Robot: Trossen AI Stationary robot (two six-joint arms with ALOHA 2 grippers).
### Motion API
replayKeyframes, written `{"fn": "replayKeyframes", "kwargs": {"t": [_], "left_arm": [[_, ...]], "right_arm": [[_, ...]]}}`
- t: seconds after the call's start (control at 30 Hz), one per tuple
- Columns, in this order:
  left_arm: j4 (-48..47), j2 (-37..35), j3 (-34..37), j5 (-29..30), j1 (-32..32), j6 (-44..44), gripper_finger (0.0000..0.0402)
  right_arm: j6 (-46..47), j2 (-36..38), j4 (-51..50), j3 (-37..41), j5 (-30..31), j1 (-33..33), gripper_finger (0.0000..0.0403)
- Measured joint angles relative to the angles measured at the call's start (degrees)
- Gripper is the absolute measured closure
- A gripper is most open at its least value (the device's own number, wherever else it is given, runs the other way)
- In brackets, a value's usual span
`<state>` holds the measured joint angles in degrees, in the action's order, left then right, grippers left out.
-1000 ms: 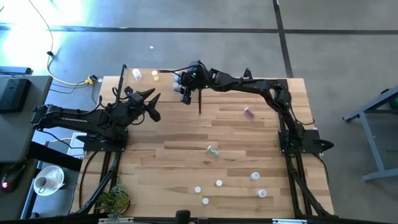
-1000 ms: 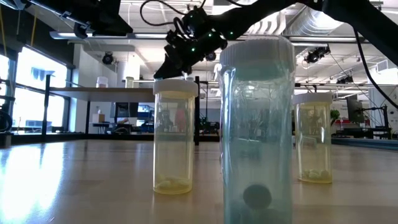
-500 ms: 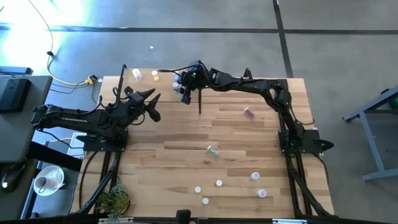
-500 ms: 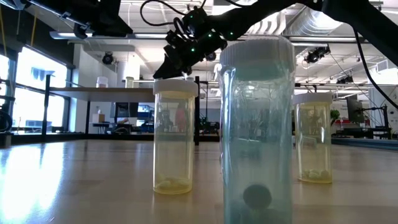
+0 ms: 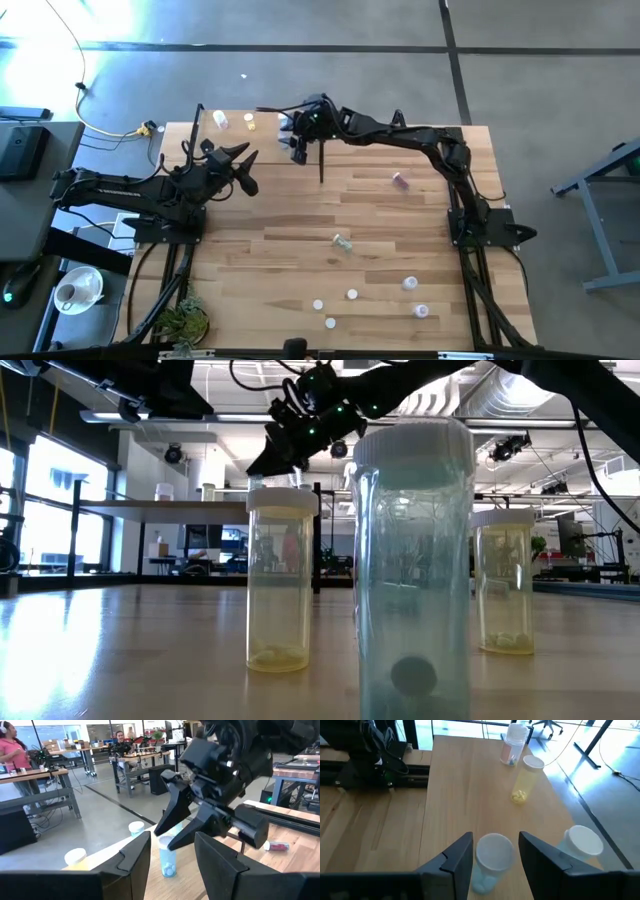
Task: Pick and place medicine bottles onto shelf by color
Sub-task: Put the bottom blue pill bottle on the shelf aligned with the other blue pill bottle, then put the left yellow pill bottle on the shelf aligned with the other yellow pill bottle
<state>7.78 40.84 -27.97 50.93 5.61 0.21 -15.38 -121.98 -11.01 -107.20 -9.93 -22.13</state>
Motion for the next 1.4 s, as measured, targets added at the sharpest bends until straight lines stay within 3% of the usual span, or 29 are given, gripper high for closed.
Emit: {"fn": "replayKeyframes", "kwargs": {"t": [0.3,0.53,0.9,1.03,1.2,1.4], "left_arm": [[-0.3,0.0,0.0,-1.4,0.0,0.0,0.0257],[-0.3,0.0,0.0,-2.5,0.0,0.6,0.0257],[1.0,0.0,0.0,-23.2,0.0,3.0,0.0257],[3.0,0.8,0.0,-29.9,0.0,2.9,0.0257],[4.6,2.9,0.0,-34.1,0.0,3.0,0.0257],[8.4,6.2,0.0,-34.5,0.0,4.9,0.025]], "right_arm": [[-0.1,3.2,-1.4,0.0,0.0,0.1,0.0252],[-0.4,9.5,-14.0,0.0,-0.2,0.1,0.0252],[0.0,19.5,-35.5,0.0,-1.2,0.7,0.0252],[0.1,21.5,-43.8,0.4,-4.7,1.9,0.0252],[2.1,25.4,-46.6,7.5,-5.5,5.2,0.0252],[7.2,35.0,-37.0,23.6,-2.1,10.6,0.0252]]}}
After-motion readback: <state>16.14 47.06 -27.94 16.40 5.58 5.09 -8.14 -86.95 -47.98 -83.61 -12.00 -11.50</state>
